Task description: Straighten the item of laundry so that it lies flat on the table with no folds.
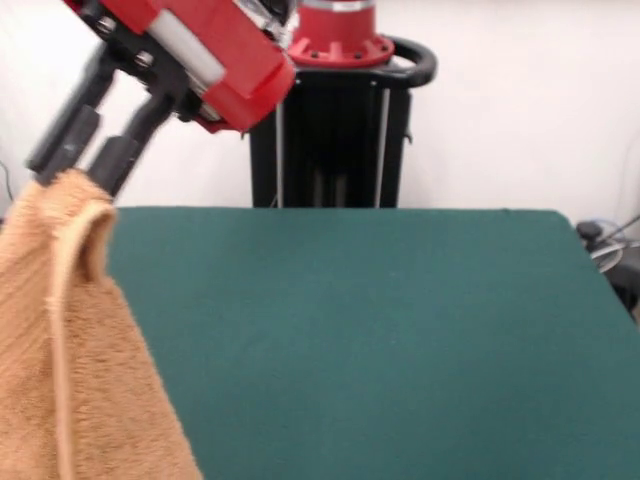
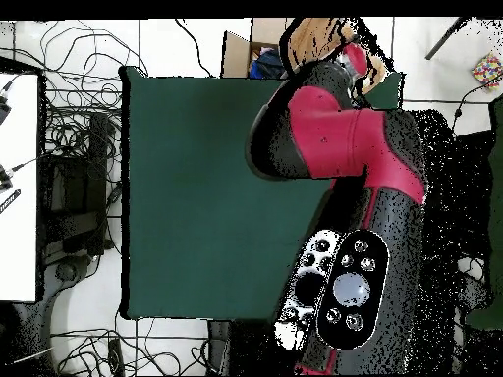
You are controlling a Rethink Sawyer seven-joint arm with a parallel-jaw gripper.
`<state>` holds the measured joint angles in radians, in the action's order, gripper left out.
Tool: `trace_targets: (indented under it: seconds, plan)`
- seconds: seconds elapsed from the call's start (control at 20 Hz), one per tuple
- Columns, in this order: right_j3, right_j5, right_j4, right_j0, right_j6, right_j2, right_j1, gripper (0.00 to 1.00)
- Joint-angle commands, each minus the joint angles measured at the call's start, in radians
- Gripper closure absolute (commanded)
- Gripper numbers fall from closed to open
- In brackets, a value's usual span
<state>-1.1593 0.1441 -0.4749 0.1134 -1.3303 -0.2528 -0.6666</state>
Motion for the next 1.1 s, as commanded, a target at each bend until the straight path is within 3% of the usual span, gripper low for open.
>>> trace_targets:
  seconds: [0.05,0.4,0.65,1.1]
  plan:
    - [-0.176,-0.084,0.076,-0.066,-0.350,-0.091,0.056,1.00]
    - [-0.208,-0.115,0.117,-0.109,-0.361,-0.137,0.078,1.00]
    - [-0.241,-0.101,0.141,-0.107,-0.348,-0.117,0.066,1.00]
    - [-0.283,0.001,0.183,-0.121,-0.316,-0.090,0.047,1.00]
